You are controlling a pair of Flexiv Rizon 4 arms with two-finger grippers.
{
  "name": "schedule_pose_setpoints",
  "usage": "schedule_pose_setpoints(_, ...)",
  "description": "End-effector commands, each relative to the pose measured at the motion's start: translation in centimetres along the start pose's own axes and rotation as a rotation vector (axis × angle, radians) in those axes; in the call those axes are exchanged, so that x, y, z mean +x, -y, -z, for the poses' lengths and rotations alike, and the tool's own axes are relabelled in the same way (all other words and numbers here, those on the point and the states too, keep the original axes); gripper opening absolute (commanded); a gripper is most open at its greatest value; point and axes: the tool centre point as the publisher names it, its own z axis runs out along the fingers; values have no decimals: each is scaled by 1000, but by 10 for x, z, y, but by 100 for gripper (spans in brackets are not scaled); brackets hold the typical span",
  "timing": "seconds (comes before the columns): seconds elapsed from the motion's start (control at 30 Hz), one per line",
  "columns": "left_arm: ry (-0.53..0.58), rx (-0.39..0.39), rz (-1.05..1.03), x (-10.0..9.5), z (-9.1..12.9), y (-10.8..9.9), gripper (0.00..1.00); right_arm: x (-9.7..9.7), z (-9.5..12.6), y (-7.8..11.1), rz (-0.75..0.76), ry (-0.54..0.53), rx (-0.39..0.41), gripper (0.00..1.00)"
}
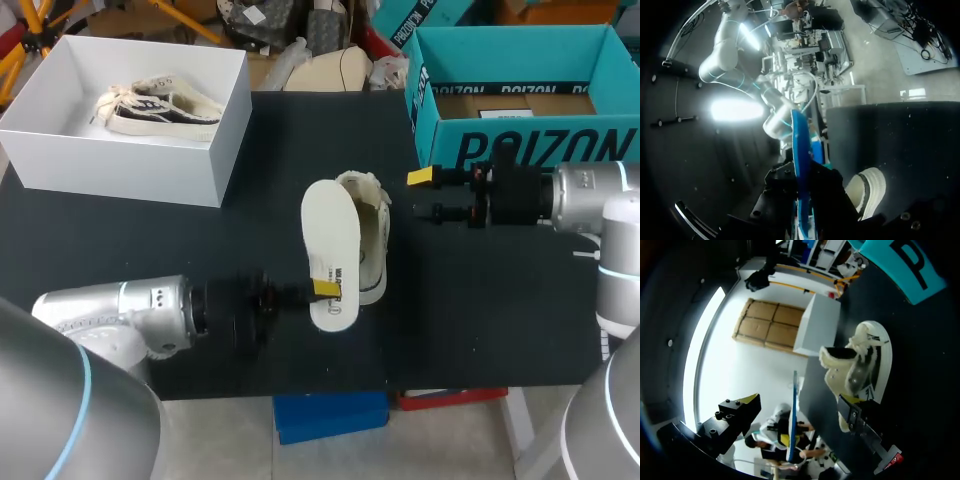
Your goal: Take the shoe out of the shoebox, open the shoe tongue, remove and reinsert the insole, then place the shoe into the shoebox
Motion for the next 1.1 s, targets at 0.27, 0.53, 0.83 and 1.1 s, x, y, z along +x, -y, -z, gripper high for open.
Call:
schedule_pose_setpoints(0.27, -5, 0, -5, -2, -2, -5, 0, 0, -1, 1, 0, 2, -2, 100)
schedule_pose_setpoints(0.53, -5, 0, -5, -2, -2, -5, 0, -1, -3, 0, 9, 5, 16, 100)
schedule_pose_setpoints(0.83, -5, 0, -5, -2, -2, -5, 0, 1, -27, 11, -56, 102, 127, 100)
schedule_pose_setpoints(1.1, -5, 0, -5, -2, -2, -5, 0, 5, -53, 25, -103, 101, 106, 87)
